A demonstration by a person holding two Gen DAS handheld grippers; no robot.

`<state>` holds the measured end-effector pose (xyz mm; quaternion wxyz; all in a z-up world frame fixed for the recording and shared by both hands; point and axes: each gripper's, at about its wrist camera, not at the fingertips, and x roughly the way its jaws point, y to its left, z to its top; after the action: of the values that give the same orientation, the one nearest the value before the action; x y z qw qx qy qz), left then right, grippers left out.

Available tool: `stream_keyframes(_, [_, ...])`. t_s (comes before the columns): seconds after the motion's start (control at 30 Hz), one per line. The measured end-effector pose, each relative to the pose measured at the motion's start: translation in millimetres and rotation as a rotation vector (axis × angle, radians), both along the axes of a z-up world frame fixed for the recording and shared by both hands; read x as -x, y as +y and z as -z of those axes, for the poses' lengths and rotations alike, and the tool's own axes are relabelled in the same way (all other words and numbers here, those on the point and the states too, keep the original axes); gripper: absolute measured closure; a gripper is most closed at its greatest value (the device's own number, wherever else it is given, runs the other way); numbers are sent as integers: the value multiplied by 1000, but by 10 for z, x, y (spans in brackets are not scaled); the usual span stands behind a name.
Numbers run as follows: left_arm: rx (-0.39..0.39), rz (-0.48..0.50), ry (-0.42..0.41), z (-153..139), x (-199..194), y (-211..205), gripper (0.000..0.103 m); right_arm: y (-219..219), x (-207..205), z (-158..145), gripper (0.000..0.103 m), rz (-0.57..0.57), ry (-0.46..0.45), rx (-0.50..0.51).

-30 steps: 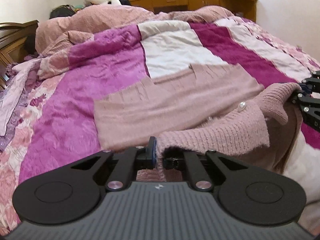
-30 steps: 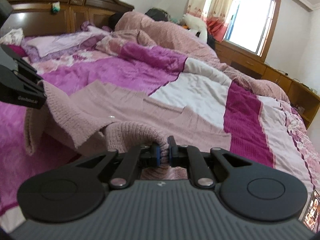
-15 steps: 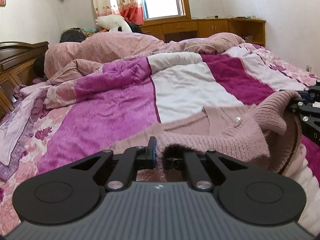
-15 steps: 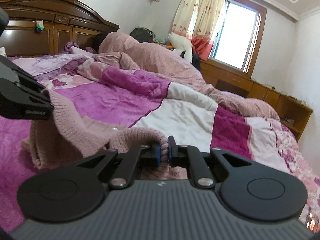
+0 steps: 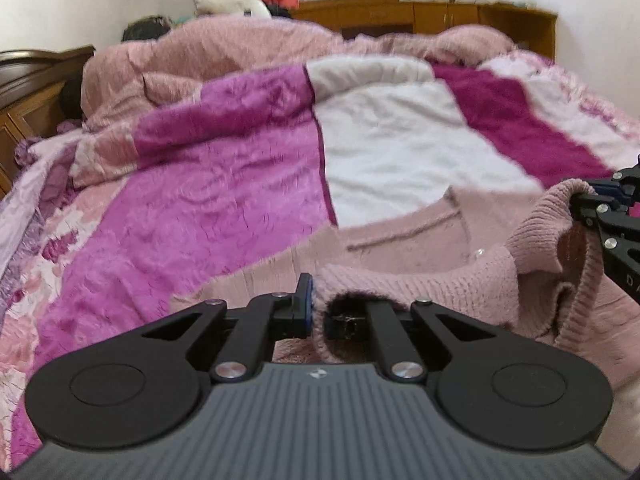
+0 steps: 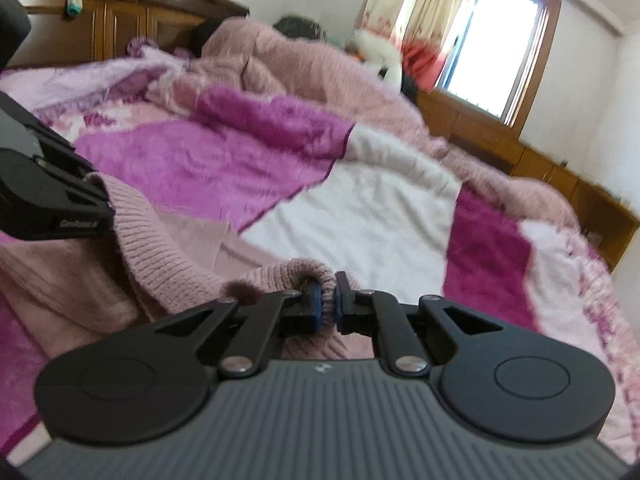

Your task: Fold small clothes

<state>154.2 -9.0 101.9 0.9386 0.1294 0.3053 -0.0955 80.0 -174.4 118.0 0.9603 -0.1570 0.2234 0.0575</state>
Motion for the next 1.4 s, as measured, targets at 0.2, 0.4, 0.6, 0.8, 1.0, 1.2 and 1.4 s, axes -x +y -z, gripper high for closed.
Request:
stream_keyframes(0.2, [-33, -14, 69, 403, -365, 8, 96, -124, -273, 287, 91, -2, 126, -144])
stream_keyframes(0.4, [-38, -19, 99, 597, -525, -1, 96, -234, -358, 441, 58, 47, 193, -204])
stream_keyframes(0.6, [-93, 15, 90, 571, -447, -48, 95, -320, -149, 371, 43, 55, 155, -183])
stream_keyframes(0.8, [-66, 3, 113, 372, -316, 61, 55, -462, 62, 232, 43, 73, 144, -214])
stream_keyframes(1.0, [-32, 19, 130, 232, -75, 172, 52, -483, 283, 175, 43, 76, 128, -184])
stream_keyframes(1.2, [-41, 43, 114, 153, 211, 213, 51, -525, 455, 140, 43, 89, 121, -200])
stream_keyframes(1.4, [-52, 76, 117, 126, 441, 202, 51, -544, 642, 109, 43, 90, 112, -222])
